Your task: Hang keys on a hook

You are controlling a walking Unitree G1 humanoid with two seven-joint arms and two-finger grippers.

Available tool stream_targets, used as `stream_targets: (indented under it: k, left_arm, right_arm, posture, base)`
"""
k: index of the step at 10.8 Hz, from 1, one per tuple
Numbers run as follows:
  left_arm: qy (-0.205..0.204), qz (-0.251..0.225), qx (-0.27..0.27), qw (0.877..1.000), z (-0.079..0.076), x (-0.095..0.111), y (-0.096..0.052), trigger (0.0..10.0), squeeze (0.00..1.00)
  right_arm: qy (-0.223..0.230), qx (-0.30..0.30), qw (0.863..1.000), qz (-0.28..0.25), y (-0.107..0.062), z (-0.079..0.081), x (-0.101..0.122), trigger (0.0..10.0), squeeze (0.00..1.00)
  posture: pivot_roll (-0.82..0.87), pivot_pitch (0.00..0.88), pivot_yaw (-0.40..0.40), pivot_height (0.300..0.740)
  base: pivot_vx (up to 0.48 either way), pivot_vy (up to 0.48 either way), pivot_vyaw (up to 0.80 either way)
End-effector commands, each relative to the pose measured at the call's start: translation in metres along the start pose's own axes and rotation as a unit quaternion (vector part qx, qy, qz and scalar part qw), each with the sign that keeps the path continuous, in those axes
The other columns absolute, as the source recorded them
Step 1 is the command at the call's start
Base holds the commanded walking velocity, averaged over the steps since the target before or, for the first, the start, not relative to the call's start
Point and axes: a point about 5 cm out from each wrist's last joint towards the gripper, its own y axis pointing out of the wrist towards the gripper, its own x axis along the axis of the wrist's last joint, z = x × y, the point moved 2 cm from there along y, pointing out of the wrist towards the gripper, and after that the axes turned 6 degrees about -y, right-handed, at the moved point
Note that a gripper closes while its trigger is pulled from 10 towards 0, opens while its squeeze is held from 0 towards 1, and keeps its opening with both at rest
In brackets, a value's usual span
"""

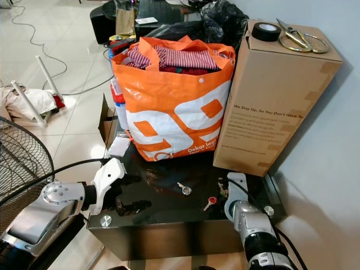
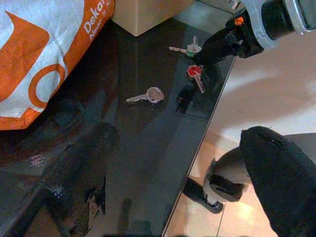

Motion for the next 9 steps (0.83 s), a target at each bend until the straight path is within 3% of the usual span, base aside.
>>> stream_targets:
  k: [1,2,3,9]
  left_arm:
    - [0.007,0.005,-0.003,1.0,0.0001,0.0007,0.0001,10.0,0.0]
    - [0.006,0.005,-0.003,1.0,0.0001,0.0005,-0.0002,10.0,0.0]
    - [0.006,0.005,-0.002,1.0,0.0002,0.0007,-0.0003,10.0,0.0]
    - [0.007,0.005,0.001,1.0,0.0008,0.001,-0.0014,10.0,0.0]
  right_arm:
    - [0.008,-0.003,1.0,-0.011,0.0004,-0.0009,0.0076,4.9,0.0]
    - [0.009,-0.004,1.0,-0.014,0.0012,-0.0011,0.0089,3.6,0.0]
    - [0.009,-0.005,1.0,-0.016,0.0016,-0.0017,0.01,0.0,0.0]
    - [-0.01,-0.024,0.999,-0.022,0.003,-0.0086,0.0095,0.0,0.0]
  posture:
    - [-0.04,0.0,0.017,0.74]
    - [-0.04,0.0,0.015,0.74]
    - [-0.04,0.0,0.015,0.74]
    - [-0.04,0.0,0.014,0.74]
  base:
    - [0.0,0.0,0.0]
    - [0.0,0.0,0.0]
    - [0.0,0.0,0.0]
    - [0.0,0.0,0.0]
